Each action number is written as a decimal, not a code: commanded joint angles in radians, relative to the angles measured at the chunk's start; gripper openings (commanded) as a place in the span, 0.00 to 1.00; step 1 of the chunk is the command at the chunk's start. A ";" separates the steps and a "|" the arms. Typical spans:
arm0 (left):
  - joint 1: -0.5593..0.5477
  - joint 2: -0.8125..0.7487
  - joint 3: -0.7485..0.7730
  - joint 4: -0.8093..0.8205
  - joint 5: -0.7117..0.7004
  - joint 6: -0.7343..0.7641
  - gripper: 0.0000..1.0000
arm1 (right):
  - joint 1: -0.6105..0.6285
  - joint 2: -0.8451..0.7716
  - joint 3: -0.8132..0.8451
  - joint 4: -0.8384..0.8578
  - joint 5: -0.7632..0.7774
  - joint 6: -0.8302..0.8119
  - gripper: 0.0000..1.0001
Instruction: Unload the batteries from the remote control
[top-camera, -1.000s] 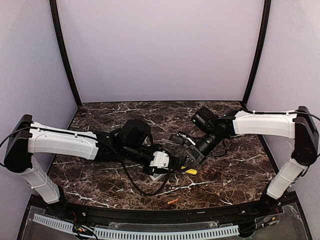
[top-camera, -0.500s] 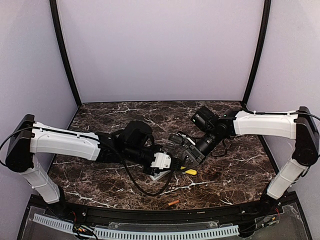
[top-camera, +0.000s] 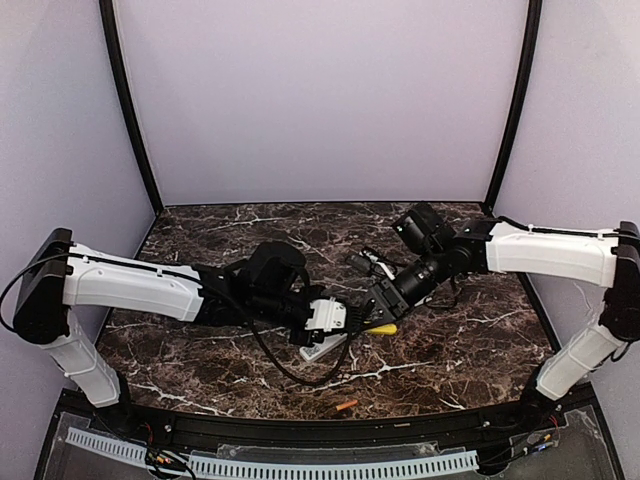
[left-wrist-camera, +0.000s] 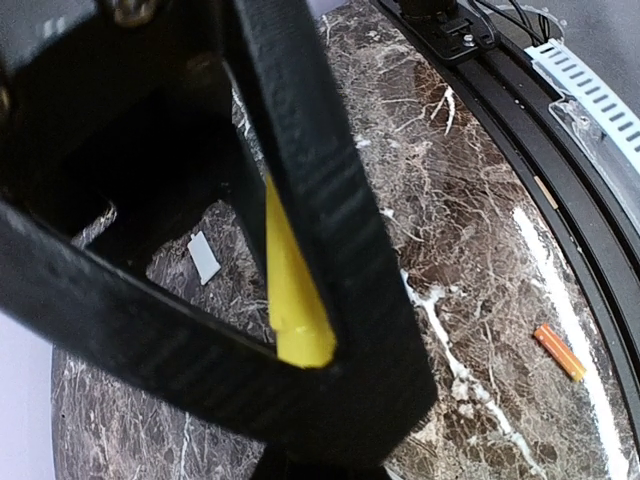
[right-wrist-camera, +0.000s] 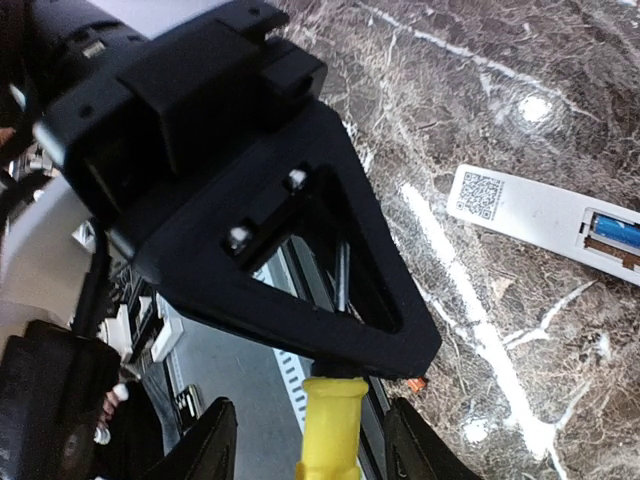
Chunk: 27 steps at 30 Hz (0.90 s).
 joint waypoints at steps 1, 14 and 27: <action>0.023 -0.003 0.022 0.053 -0.006 -0.089 0.00 | -0.006 -0.102 -0.042 0.109 0.108 0.104 0.52; 0.055 0.029 0.070 0.101 -0.020 -0.206 0.00 | -0.025 -0.218 -0.104 0.176 0.277 0.226 0.57; 0.070 0.057 0.093 0.125 -0.039 -0.250 0.00 | -0.028 -0.228 -0.095 0.184 0.295 0.260 0.79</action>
